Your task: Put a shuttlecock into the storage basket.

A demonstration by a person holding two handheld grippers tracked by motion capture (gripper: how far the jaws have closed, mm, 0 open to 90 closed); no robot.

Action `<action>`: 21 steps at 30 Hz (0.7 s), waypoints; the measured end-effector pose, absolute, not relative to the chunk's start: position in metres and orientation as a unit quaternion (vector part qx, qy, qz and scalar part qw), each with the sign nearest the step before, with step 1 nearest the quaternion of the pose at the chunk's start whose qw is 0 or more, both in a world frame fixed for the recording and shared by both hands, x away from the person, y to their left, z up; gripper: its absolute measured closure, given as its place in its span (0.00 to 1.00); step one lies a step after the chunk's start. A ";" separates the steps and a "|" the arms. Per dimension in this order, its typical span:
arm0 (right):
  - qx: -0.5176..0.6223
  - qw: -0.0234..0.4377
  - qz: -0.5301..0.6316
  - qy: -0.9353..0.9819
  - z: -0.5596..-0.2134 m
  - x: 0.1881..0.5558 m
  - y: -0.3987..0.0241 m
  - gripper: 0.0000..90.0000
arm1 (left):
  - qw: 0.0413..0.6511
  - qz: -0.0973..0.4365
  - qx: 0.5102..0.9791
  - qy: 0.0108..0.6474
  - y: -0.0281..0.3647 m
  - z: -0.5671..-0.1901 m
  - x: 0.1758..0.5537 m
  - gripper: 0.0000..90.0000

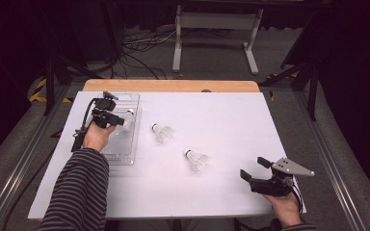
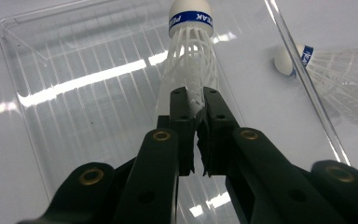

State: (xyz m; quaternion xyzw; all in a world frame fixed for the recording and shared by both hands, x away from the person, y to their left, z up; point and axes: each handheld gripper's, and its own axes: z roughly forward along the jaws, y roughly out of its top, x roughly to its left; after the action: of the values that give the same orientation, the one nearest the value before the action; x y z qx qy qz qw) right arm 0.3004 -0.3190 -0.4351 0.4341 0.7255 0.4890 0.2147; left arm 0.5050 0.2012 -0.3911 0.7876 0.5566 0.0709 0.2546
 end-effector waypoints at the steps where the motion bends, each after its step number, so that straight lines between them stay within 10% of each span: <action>1: 0.434 0.215 0.489 0.726 -0.435 0.300 -0.319 0.14 | 0.253 0.071 0.789 0.556 0.201 -0.392 0.506 0.94; 9: 0.433 0.215 0.488 0.726 -0.435 0.301 -0.319 0.14 | 0.246 0.079 0.789 0.557 0.198 -0.395 0.508 0.92; 21: 0.432 0.216 0.488 0.727 -0.435 0.301 -0.319 0.14 | 0.250 0.083 0.791 0.552 0.197 -0.391 0.504 0.62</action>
State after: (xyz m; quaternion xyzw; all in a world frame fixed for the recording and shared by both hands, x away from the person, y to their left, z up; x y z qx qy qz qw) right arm 0.3005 -0.3188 -0.4351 0.4315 0.7273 0.4882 0.2157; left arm 0.5035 0.1970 -0.3914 0.7910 0.5523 0.0832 0.2497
